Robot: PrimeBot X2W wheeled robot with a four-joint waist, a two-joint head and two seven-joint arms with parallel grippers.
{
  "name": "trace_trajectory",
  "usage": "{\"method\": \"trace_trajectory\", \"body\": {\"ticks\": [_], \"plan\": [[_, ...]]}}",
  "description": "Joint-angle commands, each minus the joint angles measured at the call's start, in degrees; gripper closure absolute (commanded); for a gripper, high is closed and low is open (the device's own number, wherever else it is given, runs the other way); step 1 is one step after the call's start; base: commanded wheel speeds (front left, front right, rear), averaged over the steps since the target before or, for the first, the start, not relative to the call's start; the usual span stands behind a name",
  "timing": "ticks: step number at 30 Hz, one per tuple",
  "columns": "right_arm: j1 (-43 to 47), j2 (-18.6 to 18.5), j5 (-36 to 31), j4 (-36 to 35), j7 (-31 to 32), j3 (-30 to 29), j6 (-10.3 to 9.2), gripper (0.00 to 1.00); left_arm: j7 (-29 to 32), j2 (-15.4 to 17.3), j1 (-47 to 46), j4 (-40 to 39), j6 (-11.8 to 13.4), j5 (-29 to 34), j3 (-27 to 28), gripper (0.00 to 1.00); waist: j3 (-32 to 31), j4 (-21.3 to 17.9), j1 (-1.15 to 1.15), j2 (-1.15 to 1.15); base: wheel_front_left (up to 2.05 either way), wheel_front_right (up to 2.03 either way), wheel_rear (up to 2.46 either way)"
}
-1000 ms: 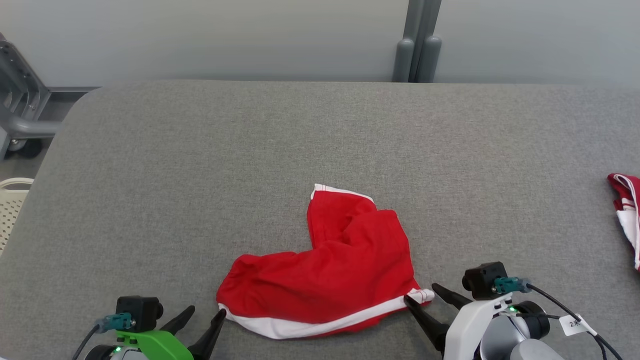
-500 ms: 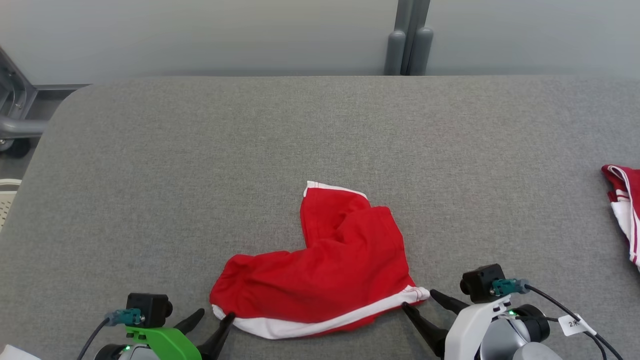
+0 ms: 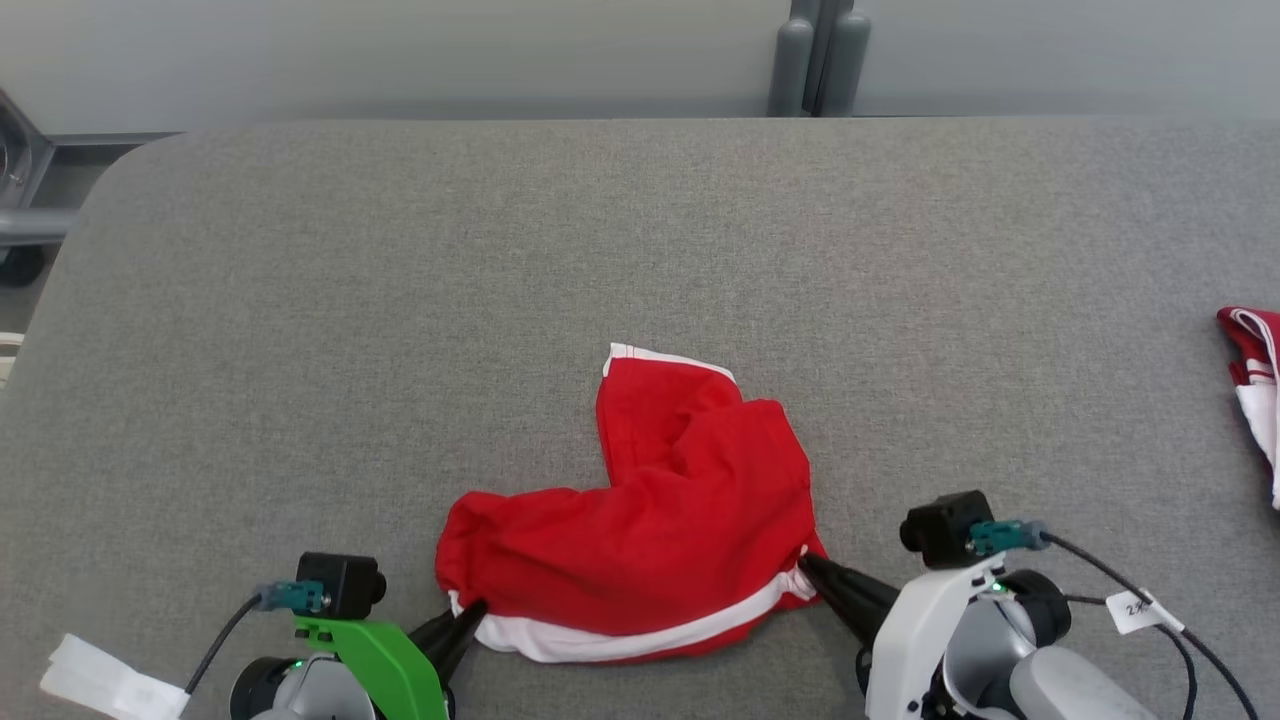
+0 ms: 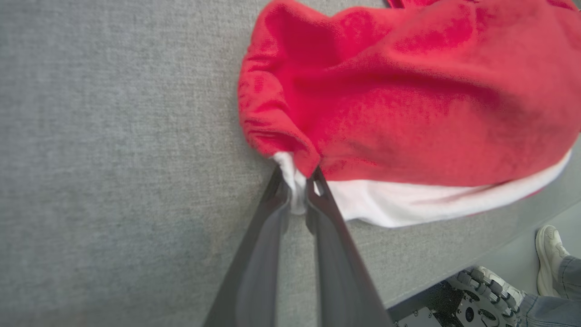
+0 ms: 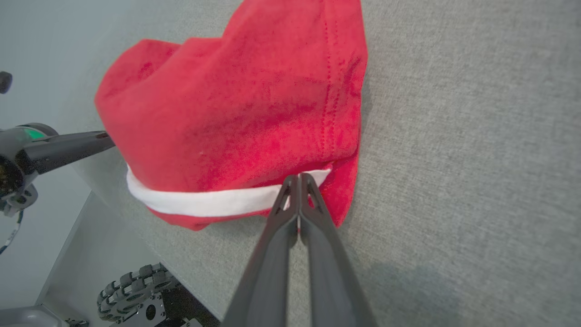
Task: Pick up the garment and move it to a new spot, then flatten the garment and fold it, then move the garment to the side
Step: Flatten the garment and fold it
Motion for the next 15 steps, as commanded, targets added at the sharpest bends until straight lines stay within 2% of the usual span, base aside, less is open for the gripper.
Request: {"method": "trace_trajectory", "body": {"ticks": [1, 4, 8, 11, 15], "plan": [[-1.3, -0.8, 1.0, -0.9, -0.3, -0.3, 0.0, 1.0, 0.3, 0.8, -1.5, -0.8, -0.1, -0.8, -0.5, 1.0, 0.6, -0.2, 0.0, 0.0, 0.0, 0.0, 0.0], [-2.7, -2.1, 4.4, -4.8, -1.0, -3.1, 0.0, 1.0, 1.9, 3.2, -2.9, -5.9, -0.2, -3.0, -1.2, 1.0, 1.7, -0.3, 0.0, 0.0, 0.0, 0.0, 0.0], [-5.2, -5.9, 7.0, -12.6, 0.3, -8.3, 0.01, 1.0, 5.7, 9.3, -5.0, -16.4, -0.1, -5.3, -0.7, 1.0, 3.8, -0.8, 0.0, 0.0, 0.0, 0.0, 0.0], [-8.0, -8.5, 8.7, -18.6, 2.5, -12.6, 0.01, 1.0, 9.9, 13.7, -8.0, -25.0, 0.0, -7.1, 1.3, 1.0, 6.9, -1.2, 0.0, 0.0, 0.0, 0.0, 0.0], [-15.3, -11.7, 9.7, -24.0, 6.3, -18.0, 0.01, 1.0, 16.8, 17.0, -16.6, -33.3, 1.6, -10.6, 5.4, 1.0, 13.3, -1.2, 0.0, 0.0, 0.0, 0.0, 0.0]]}}
